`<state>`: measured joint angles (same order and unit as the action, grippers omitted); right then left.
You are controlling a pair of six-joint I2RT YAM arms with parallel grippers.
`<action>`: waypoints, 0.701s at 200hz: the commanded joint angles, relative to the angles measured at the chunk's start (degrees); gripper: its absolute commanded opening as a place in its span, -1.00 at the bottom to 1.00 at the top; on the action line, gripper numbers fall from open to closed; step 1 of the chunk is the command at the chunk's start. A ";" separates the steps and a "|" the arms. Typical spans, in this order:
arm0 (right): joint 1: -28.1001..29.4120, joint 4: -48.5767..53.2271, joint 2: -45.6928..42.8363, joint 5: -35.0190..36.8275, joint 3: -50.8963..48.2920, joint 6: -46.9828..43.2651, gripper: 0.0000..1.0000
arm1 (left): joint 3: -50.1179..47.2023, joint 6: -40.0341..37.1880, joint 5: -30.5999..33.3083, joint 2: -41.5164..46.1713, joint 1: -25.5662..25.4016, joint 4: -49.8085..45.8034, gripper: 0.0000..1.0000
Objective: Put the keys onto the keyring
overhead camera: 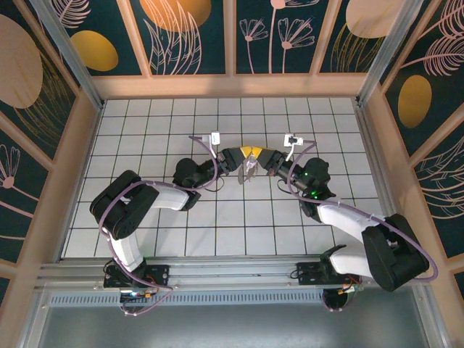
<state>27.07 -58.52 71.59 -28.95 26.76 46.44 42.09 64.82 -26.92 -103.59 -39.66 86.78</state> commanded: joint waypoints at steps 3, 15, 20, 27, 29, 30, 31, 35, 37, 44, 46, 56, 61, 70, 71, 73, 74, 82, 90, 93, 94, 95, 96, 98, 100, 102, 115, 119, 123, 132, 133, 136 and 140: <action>-0.36 -0.63 0.79 -2.20 1.97 -1.39 -1.00 | 2.46 -0.31 -0.38 -0.21 -0.03 3.53 -1.00; -0.65 -0.31 0.91 -2.80 2.30 -1.74 -1.00 | 2.72 -0.74 -0.43 0.00 -0.07 2.77 -1.00; -0.78 -0.14 1.00 -3.22 2.48 -1.91 -1.00 | 2.74 -1.14 -0.58 0.22 -0.06 2.27 -1.00; -1.14 0.38 1.09 -3.82 2.75 -2.20 -1.00 | 2.74 -2.03 -0.43 0.68 0.03 1.30 -1.00; -1.23 0.57 1.09 -4.05 2.83 -2.29 -1.00 | 2.74 -2.34 -0.36 0.89 -0.02 0.85 -1.00; -1.32 0.63 1.05 -4.12 2.89 -2.34 -1.00 | 2.74 -2.51 -0.34 1.00 -0.04 0.63 -0.99; -1.41 0.66 1.11 -4.15 2.96 -2.42 -1.00 | 2.74 -2.68 -0.34 1.10 -0.06 0.38 -0.97; -1.68 0.96 1.18 -4.66 3.09 -2.55 -1.00 | 2.84 -3.37 -0.38 1.56 -0.05 -0.57 -0.92; -1.72 1.07 1.25 -4.88 3.18 -2.70 -1.00 | 2.83 -3.69 -0.37 1.82 -0.04 -1.09 -0.89; -2.25 1.59 1.35 -5.80 3.50 -2.92 -1.00 | 3.05 -5.10 -0.26 2.77 0.02 -3.08 -0.79; -2.41 1.75 1.40 -6.10 3.61 -3.06 -1.00 | 3.06 -5.55 -0.31 3.04 0.02 -3.70 -0.75; -3.28 2.71 1.61 -7.55 4.27 -3.56 -1.00 | 3.35 -7.79 -0.29 4.46 0.12 -6.76 -0.64; -3.76 3.30 1.77 -8.34 4.75 -3.86 -1.00 | 3.51 -8.97 -0.27 5.03 0.11 -8.47 -0.60; -4.57 4.53 2.00 -9.81 5.62 -4.51 -1.00 | 3.86 -10.97 -0.35 7.16 0.26 -11.55 -0.54; -4.61 4.67 2.03 -9.99 5.69 -4.60 -1.00 | 3.87 -11.22 -0.34 7.34 0.32 -11.86 -0.53; -4.69 4.94 2.12 -10.43 5.89 -4.80 -1.00 | 3.99 -11.80 -0.35 7.66 0.31 -12.59 -0.52; -4.85 5.10 2.18 -10.60 6.04 -4.92 -1.00 | 4.07 -12.07 -0.39 7.81 0.30 -12.95 -0.51; -5.55 6.40 2.55 -12.02 7.01 -5.67 -1.00 | 4.40 -14.05 -0.34 9.11 0.44 -15.90 -0.46; -6.20 7.73 2.99 -13.34 7.99 -6.38 -1.00 | 4.75 -16.00 -0.29 10.38 0.71 -18.91 -0.40; -6.50 8.18 3.21 -13.79 8.36 -6.58 -1.00 | 4.89 -16.69 -0.24 10.83 0.83 -19.90 -0.38; -6.55 8.30 3.29 -13.95 8.51 -6.64 -1.00 | 4.91 -16.94 -0.24 10.98 0.87 -20.29 -0.38; -6.70 8.45 3.34 -14.08 8.63 -6.72 -1.00 | 4.97 -17.19 -0.24 11.14 0.88 -20.62 -0.37; -6.73 8.57 3.40 -14.14 8.77 -6.80 -1.00 | 5.00 -17.40 -0.24 11.27 0.98 -20.96 -0.36; -6.91 8.81 3.54 -14.58 9.04 -6.93 -1.00 | 5.15 -17.90 -0.18 11.49 1.05 -21.66 -0.35; -7.13 9.03 3.73 -15.00 9.30 -7.01 -1.00 | 5.19 -18.37 -0.20 11.84 1.14 -22.36 -0.33; -7.32 9.30 3.95 -15.37 9.59 -7.16 -1.00 | 5.37 -18.80 -0.17 12.08 1.27 -23.08 -0.32; -8.66 10.84 5.54 -18.04 11.72 -7.98 -1.00 | 6.68 -21.65 -0.81 13.28 2.17 -27.96 -0.26; -9.03 11.43 6.19 -18.97 12.52 -8.22 -1.00 | 7.19 -22.39 -1.13 13.47 2.50 -29.37 -0.25; -9.46 12.01 6.79 -19.89 13.14 -8.56 -1.00 | 7.69 -23.08 -1.55 13.63 2.84 -30.62 -0.24; -10.60 13.07 8.55 -21.85 15.02 -8.73 -1.00 | 8.63 -24.17 -2.51 13.83 3.82 -33.28 -0.22; -10.75 13.12 8.73 -22.03 15.22 -8.73 -1.00 | 8.67 -24.32 -2.61 13.84 3.94 -33.53 -0.21; -11.18 13.21 9.30 -22.63 15.70 -8.73 -1.00 | 9.04 -24.62 -2.93 13.85 4.45 -34.19 -0.20; -11.66 13.24 10.07 -23.49 16.33 -8.69 -1.00 | 9.41 -24.85 -3.45 13.77 4.92 -34.93 -0.19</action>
<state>18.22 -48.64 77.91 -45.41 38.59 40.27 48.07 46.61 -27.44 -91.74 -37.26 60.25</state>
